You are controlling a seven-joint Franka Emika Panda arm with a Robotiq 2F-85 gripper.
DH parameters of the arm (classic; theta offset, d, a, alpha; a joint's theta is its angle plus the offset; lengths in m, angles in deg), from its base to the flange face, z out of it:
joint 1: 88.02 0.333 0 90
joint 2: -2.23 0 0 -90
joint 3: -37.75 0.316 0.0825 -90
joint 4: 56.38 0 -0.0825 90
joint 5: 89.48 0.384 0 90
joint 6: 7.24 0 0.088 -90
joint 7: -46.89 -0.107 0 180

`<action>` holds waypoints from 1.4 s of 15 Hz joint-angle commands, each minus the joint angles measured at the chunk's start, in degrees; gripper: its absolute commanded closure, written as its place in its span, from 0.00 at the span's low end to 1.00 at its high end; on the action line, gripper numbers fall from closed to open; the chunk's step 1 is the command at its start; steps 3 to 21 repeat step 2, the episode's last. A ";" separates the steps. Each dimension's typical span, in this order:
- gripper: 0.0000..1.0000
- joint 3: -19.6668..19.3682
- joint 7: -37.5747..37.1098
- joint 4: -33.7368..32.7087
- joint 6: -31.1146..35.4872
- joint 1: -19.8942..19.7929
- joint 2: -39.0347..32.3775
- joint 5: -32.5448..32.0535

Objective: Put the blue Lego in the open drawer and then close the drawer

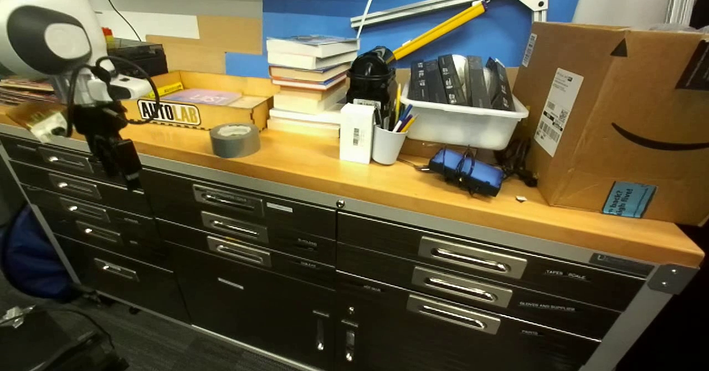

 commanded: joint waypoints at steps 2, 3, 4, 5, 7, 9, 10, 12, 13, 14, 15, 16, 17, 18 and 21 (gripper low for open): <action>0.00 1.54 7.47 -1.83 -5.26 -0.72 3.81 6.51; 0.00 1.54 7.47 -1.83 -5.26 -0.72 3.81 6.51; 0.00 1.54 7.47 -1.83 -5.26 -0.72 3.81 6.51; 0.00 1.54 7.47 -1.83 -5.26 -0.72 3.81 6.51; 0.00 1.54 7.47 -1.83 -5.26 -0.72 3.81 6.51; 0.00 1.54 7.47 -1.83 -5.26 -0.72 3.81 6.51; 0.00 1.54 7.47 -1.83 -5.26 -0.72 3.81 6.51; 0.00 1.54 7.47 -1.83 -5.26 -0.72 3.81 6.51; 0.00 1.54 7.47 -1.83 -5.26 -0.72 3.81 6.51; 0.00 1.54 7.47 -1.83 -5.26 -0.72 3.81 6.51; 0.00 1.54 7.47 -1.83 -5.26 -0.72 3.81 6.51; 0.00 1.54 7.47 -1.83 -5.26 -0.72 3.81 6.51; 0.00 1.54 7.47 -1.83 -5.26 -0.72 3.81 6.51; 0.00 1.54 7.47 -1.83 -5.26 -0.72 3.81 6.51; 0.00 1.54 7.47 -1.83 -5.26 -0.72 3.81 6.51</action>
